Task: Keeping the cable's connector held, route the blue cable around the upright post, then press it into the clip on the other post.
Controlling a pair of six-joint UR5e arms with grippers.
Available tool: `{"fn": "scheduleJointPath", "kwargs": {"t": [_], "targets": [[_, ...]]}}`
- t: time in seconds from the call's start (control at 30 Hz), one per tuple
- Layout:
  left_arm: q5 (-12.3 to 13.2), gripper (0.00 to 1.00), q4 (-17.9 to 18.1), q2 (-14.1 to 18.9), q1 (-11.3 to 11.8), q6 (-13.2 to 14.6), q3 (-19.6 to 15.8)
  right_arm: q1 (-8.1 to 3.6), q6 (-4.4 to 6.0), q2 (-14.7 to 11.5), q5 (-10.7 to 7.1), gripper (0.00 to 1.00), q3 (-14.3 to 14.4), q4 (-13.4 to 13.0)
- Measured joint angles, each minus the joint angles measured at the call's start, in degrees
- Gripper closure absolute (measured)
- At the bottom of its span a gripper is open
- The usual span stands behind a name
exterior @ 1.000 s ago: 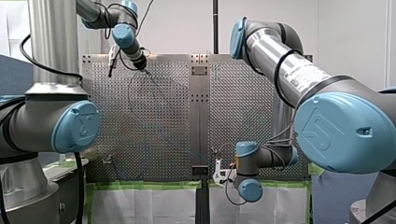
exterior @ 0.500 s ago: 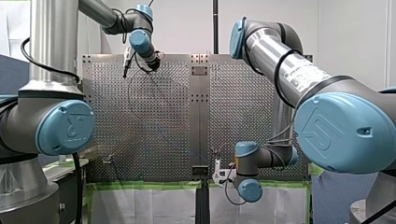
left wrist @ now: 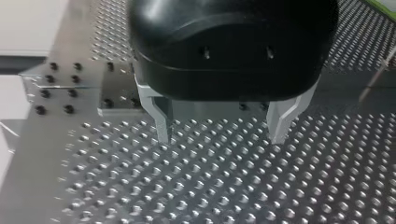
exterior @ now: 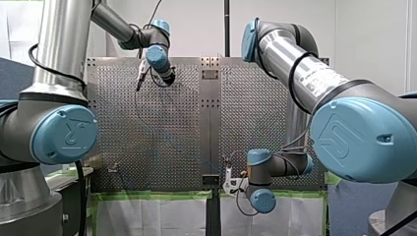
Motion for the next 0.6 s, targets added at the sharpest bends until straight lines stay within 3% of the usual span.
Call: {"fn": "scheduleJointPath", "kwargs": {"t": [0.6], "targets": [[-7.9,0.0,8.4,-8.0,-1.0,6.4,0.0,0.14,0.28,0.0,-0.43,1.0,0.0,-0.1]]}}
